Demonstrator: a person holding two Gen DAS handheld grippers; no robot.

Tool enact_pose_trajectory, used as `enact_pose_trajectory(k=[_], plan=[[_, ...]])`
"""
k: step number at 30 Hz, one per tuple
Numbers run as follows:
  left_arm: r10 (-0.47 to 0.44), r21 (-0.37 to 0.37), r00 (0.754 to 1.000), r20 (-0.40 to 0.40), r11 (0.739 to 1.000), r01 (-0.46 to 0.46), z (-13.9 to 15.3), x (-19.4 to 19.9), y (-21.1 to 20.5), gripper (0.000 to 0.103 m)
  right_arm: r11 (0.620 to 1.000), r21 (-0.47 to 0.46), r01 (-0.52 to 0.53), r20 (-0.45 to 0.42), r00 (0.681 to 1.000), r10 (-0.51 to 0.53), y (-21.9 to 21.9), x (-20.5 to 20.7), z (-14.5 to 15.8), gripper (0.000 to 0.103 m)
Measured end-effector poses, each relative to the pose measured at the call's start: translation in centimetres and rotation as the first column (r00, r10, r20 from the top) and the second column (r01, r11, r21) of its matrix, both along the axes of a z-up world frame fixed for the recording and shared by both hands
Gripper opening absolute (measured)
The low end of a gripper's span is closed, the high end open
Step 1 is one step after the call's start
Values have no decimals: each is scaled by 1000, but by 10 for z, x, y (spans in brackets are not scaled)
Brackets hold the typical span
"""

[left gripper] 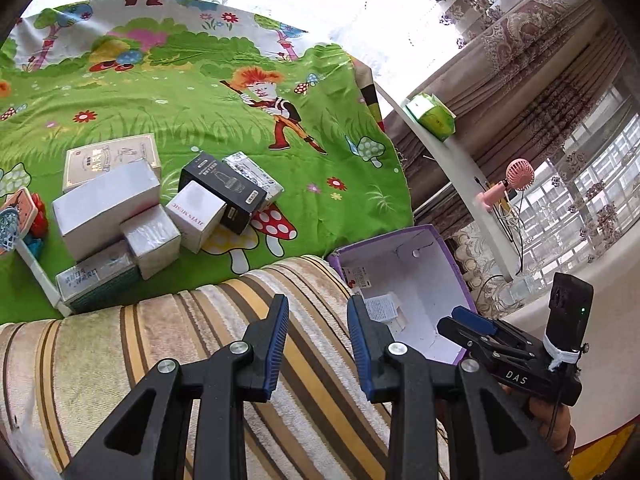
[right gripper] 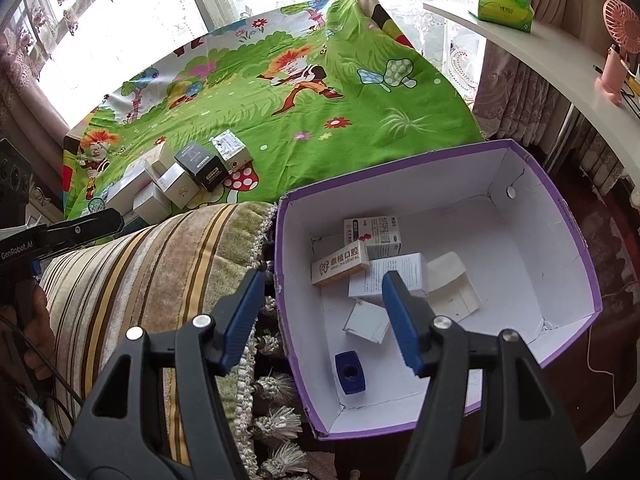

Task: Organize rigid objects

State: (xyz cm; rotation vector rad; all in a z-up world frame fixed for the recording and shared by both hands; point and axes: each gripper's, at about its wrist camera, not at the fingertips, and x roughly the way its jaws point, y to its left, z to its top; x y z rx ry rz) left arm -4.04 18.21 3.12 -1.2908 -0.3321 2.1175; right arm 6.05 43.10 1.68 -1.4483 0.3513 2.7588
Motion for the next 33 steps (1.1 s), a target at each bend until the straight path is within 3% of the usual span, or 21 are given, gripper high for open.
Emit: enact_pose_trajectory(k=[9, 17, 28, 33], plan=[[151, 4, 988, 17, 988, -151, -7, -9, -72, 33, 999, -7, -50, 10, 999, 51, -24, -10, -3, 70], [265, -41, 964, 13, 964, -264, -14, -12, -132, 34, 995, -13, -96, 22, 995, 97, -45, -19, -6, 73], [321, -120, 947, -16, 940, -321, -18, -19, -175, 34, 986, 2, -165, 28, 986, 165, -74, -35, -5, 74], [331, -135, 943, -23, 934, -331, -18, -20, -183, 42, 979, 12, -204, 24, 979, 203, -91, -46, -2, 75]])
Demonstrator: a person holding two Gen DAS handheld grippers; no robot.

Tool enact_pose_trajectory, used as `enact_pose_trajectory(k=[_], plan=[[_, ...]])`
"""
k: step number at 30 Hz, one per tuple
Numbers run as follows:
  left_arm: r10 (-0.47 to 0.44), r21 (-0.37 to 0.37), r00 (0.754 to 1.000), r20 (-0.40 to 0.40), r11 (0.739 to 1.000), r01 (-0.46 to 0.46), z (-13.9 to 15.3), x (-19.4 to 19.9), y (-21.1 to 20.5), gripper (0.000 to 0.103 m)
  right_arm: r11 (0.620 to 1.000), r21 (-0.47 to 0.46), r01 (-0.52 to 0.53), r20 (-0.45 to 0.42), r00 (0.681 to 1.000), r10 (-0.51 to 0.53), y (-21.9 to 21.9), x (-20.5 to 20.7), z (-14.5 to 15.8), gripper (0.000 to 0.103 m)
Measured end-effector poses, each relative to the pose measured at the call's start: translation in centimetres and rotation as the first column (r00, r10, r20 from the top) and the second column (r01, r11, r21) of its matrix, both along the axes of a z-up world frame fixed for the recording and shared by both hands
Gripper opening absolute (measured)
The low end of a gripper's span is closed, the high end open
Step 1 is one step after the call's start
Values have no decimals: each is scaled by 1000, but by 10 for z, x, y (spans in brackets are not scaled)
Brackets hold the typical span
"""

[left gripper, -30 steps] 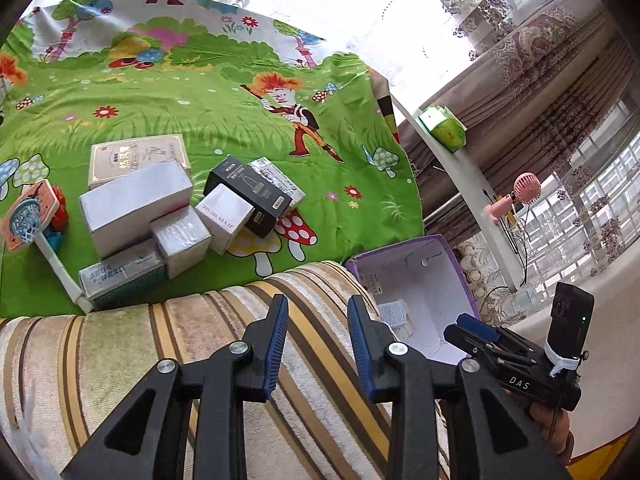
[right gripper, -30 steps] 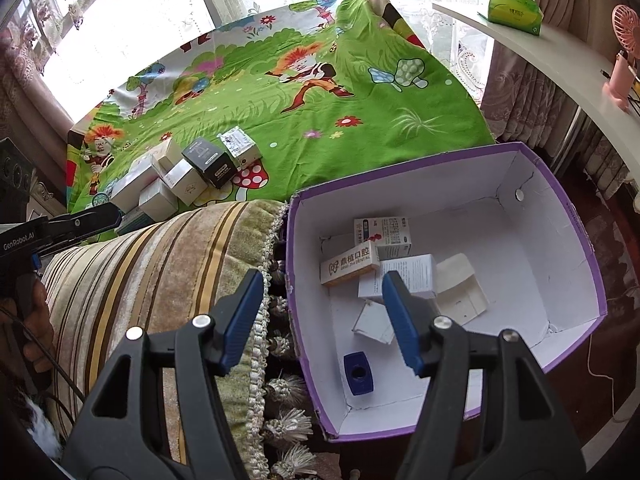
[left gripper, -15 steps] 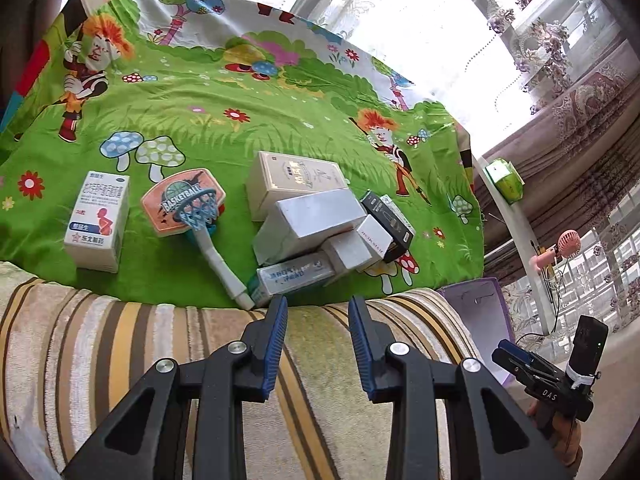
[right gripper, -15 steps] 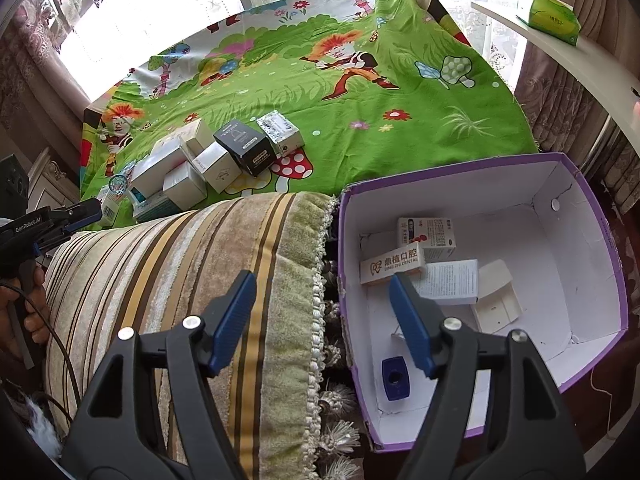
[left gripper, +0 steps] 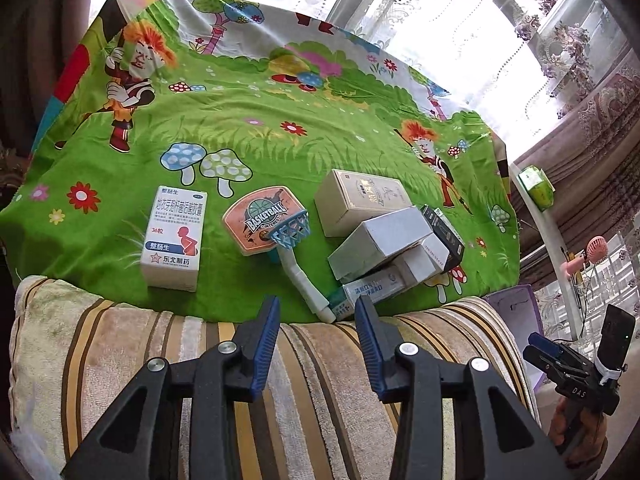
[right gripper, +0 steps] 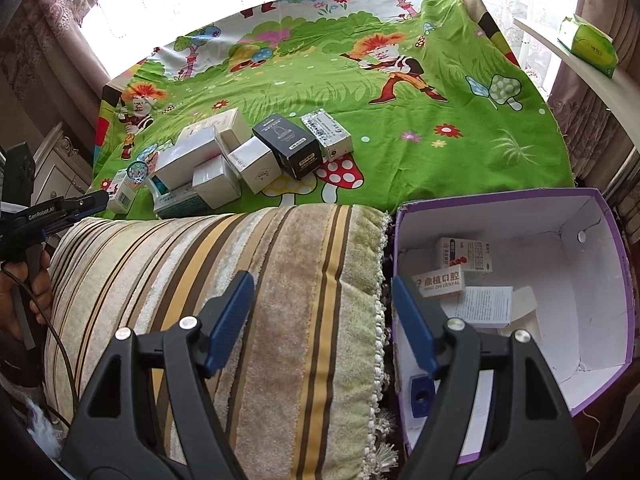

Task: Organize rigid objects

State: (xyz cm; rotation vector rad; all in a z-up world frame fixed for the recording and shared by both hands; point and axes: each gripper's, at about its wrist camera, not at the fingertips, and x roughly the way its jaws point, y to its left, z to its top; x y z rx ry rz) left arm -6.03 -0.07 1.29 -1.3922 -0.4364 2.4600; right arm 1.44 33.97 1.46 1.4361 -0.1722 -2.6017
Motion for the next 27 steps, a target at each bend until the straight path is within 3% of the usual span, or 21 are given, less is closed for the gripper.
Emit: enact_pose_trajectory(k=[7, 13, 20, 27], plan=[[34, -12, 999, 1, 999, -34, 0, 1, -16, 44, 997, 20, -72, 3, 997, 72, -27, -19, -4, 76], [85, -40, 996, 3, 996, -84, 0, -3, -32, 56, 993, 44, -105, 2, 994, 105, -39, -32, -5, 76], [157, -160, 987, 28, 975, -151, -5, -16, -41, 69, 991, 83, -109, 4, 994, 109, -41, -52, -8, 76], [176, -281, 981, 76, 948, -148, -19, -38, -42, 71, 987, 125, -100, 1, 995, 101, -34, -77, -13, 77]])
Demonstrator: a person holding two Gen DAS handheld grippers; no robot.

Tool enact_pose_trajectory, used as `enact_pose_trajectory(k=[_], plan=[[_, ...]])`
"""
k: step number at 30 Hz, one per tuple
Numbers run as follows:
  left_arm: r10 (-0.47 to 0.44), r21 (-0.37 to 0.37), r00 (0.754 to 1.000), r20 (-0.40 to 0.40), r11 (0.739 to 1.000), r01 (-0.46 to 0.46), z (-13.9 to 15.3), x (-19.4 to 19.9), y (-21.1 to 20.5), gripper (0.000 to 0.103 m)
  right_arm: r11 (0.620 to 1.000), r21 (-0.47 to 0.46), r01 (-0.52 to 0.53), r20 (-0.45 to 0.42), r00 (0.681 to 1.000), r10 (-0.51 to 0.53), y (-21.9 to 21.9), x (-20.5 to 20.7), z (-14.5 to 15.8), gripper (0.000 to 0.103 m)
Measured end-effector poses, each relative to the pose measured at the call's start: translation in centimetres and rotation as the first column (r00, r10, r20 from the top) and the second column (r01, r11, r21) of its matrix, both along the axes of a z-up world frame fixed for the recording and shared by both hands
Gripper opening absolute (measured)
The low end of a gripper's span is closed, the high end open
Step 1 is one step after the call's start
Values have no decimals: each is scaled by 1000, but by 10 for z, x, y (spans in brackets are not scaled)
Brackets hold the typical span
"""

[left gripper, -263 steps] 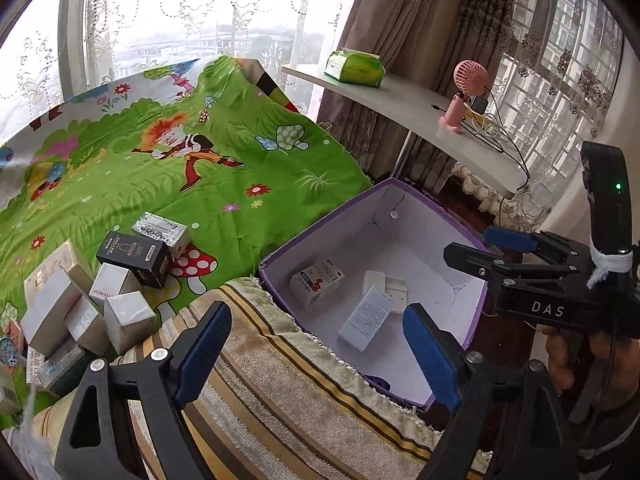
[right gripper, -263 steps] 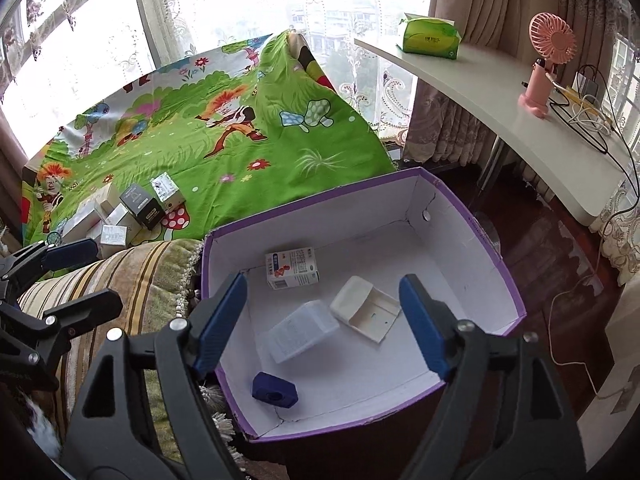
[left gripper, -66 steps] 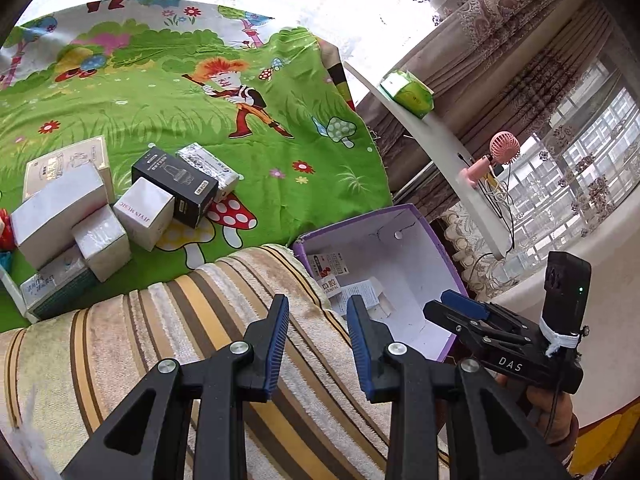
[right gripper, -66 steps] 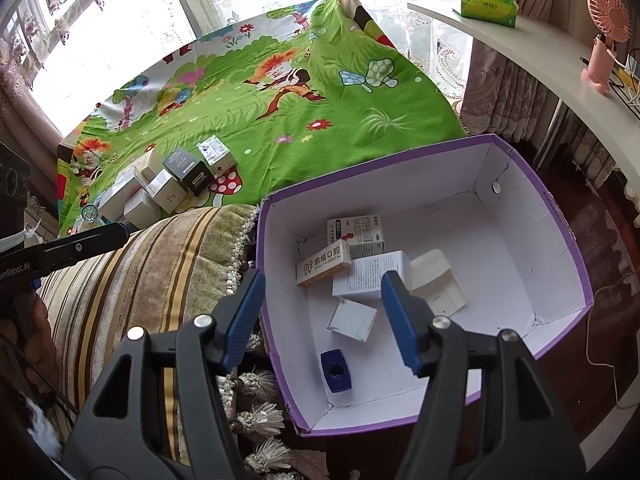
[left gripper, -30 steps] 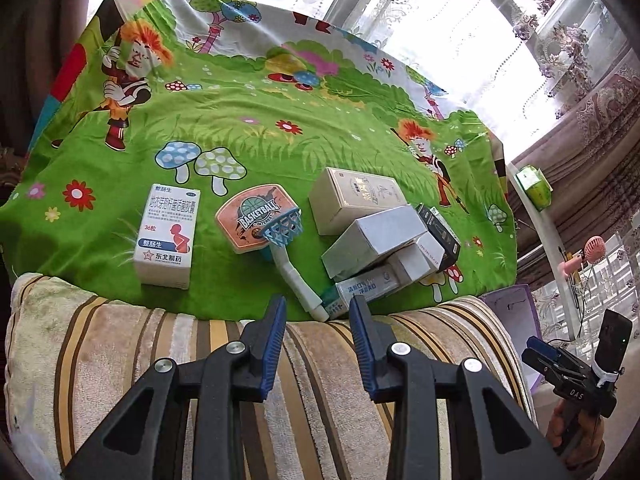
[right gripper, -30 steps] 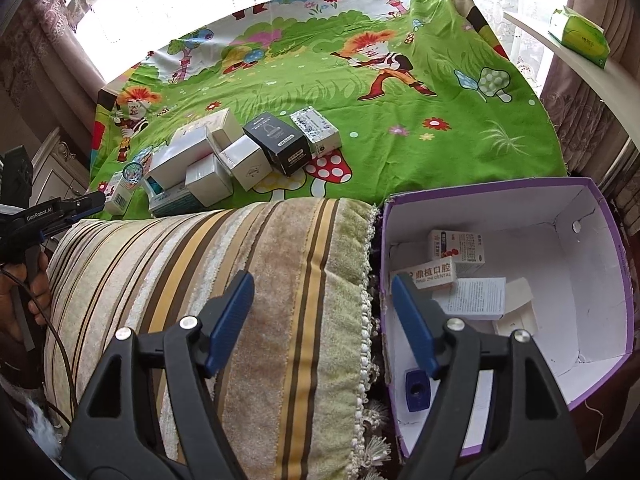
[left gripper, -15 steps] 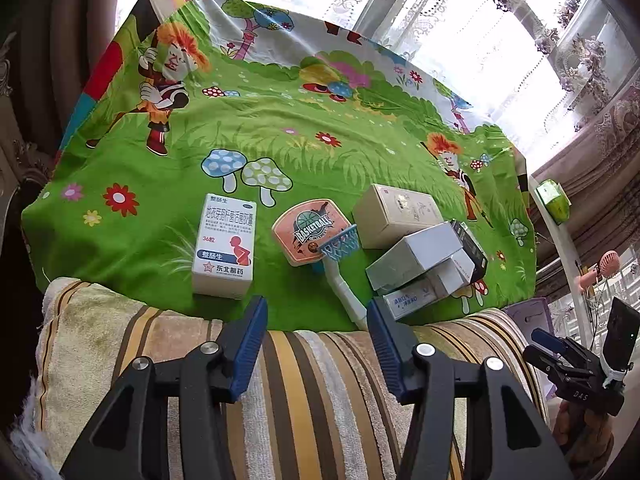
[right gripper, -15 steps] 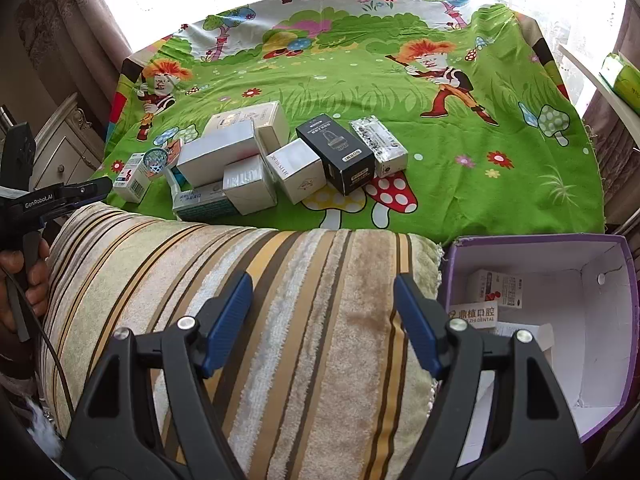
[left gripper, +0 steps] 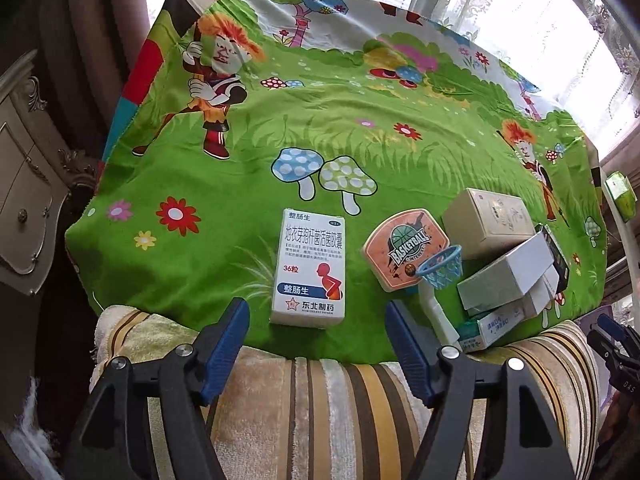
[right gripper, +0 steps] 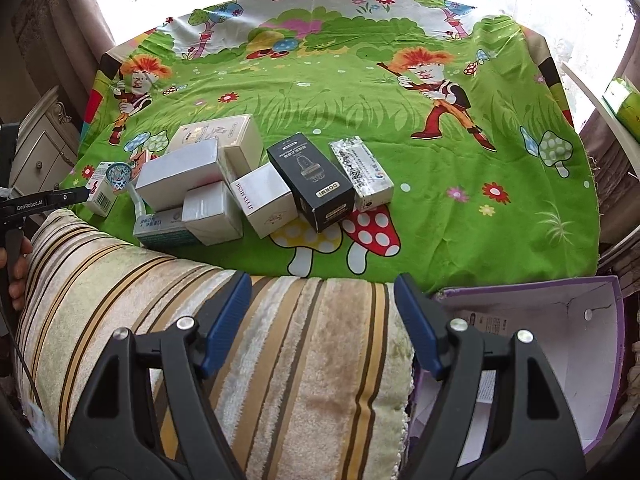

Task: Organize rigid objects

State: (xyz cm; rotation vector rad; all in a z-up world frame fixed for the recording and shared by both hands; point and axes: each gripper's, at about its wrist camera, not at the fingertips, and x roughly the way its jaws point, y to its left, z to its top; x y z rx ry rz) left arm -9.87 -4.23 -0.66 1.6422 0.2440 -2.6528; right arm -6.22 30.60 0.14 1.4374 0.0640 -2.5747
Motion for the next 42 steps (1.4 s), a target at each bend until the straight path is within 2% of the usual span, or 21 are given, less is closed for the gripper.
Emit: enact_pose_trajectory(k=[5, 10, 14, 22, 24, 25, 27, 28, 30, 35, 42], plan=[[-32, -63, 999, 39, 997, 35, -9, -11, 7, 71, 997, 54, -54, -17, 998, 55, -5, -22, -5, 77], [-56, -102, 997, 54, 993, 61, -13, -19, 12, 71, 983, 106, -152, -27, 987, 156, -13, -43, -10, 77], [-75, -125, 995, 66, 989, 83, -16, -25, 17, 71, 953, 166, -254, -18, 965, 261, -23, -55, -17, 77], [-94, -142, 993, 74, 984, 104, -20, -28, 21, 69, 890, 198, -410, 40, 911, 411, -28, -71, -31, 77], [-98, -141, 992, 79, 984, 108, -21, -29, 22, 65, 884, 187, -428, 49, 903, 427, -27, -75, -33, 76], [-98, -141, 992, 81, 984, 109, -22, -29, 22, 59, 881, 181, -438, 55, 898, 436, -27, -77, -34, 73], [-98, -138, 991, 87, 984, 109, -23, -30, 22, 51, 876, 180, -447, 73, 895, 441, -27, -81, -38, 63], [-98, -134, 991, 88, 985, 109, -23, -30, 22, 46, 875, 184, -448, 77, 894, 442, -27, -82, -39, 53], [-97, -131, 992, 85, 985, 108, -23, -29, 21, 45, 869, 180, -461, 69, 887, 456, -27, -82, -38, 47], [-101, -135, 993, 65, 985, 109, -20, -27, 23, 41, 866, 178, -467, 44, 883, 467, -26, -79, -36, 44], [-73, -136, 997, 13, 988, 74, -9, -21, 19, 41, 898, 153, -413, -28, 906, 421, -16, -73, -20, 43]])
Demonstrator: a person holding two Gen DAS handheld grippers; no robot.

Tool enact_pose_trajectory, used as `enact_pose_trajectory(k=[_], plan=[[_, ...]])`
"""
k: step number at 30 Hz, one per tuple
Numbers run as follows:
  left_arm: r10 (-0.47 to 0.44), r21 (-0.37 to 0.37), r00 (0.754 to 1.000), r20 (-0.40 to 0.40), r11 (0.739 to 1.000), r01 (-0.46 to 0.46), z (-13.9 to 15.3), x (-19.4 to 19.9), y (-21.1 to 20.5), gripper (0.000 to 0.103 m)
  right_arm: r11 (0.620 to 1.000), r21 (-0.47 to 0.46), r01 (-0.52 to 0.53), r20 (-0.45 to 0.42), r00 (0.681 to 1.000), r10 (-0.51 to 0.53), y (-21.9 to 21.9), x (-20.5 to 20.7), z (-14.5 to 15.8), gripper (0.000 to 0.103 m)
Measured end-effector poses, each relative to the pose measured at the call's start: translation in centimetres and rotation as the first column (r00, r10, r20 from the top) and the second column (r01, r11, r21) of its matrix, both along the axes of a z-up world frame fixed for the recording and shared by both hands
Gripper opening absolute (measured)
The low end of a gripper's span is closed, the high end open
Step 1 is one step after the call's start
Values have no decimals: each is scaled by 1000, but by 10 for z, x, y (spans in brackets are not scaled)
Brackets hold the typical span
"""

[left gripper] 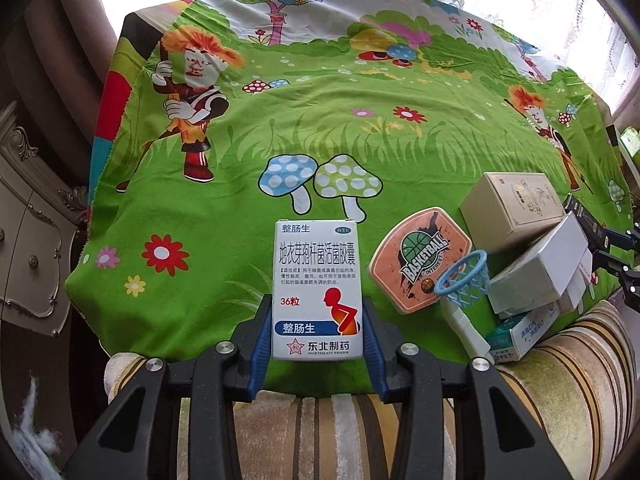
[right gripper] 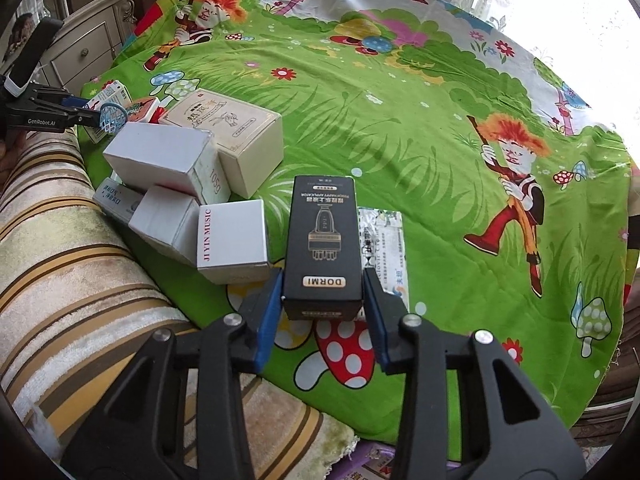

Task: Organize rigid objects
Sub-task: 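Close left tool on the white medicine box while right tool grasps the black DORMI box, then carry the medicine box with left tool while right tool carries the DORMI box over the storage box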

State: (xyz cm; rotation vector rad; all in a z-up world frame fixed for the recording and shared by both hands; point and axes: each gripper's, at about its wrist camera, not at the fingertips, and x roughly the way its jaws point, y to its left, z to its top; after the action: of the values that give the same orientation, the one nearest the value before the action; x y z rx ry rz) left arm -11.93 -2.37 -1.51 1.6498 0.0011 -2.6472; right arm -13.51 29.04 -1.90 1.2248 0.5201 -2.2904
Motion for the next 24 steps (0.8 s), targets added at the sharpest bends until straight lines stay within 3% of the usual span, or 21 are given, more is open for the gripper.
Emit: enact_pose_trajectory(k=[14, 24], plan=[[88, 31, 987, -134, 996, -85, 33, 35, -7, 41, 986, -119, 113, -84, 989, -123, 25, 32, 43, 43], [-7, 100, 984, -177, 995, 25, 52, 55, 40, 41, 938, -187, 291, -90, 946, -311, 75, 85, 64, 43]])
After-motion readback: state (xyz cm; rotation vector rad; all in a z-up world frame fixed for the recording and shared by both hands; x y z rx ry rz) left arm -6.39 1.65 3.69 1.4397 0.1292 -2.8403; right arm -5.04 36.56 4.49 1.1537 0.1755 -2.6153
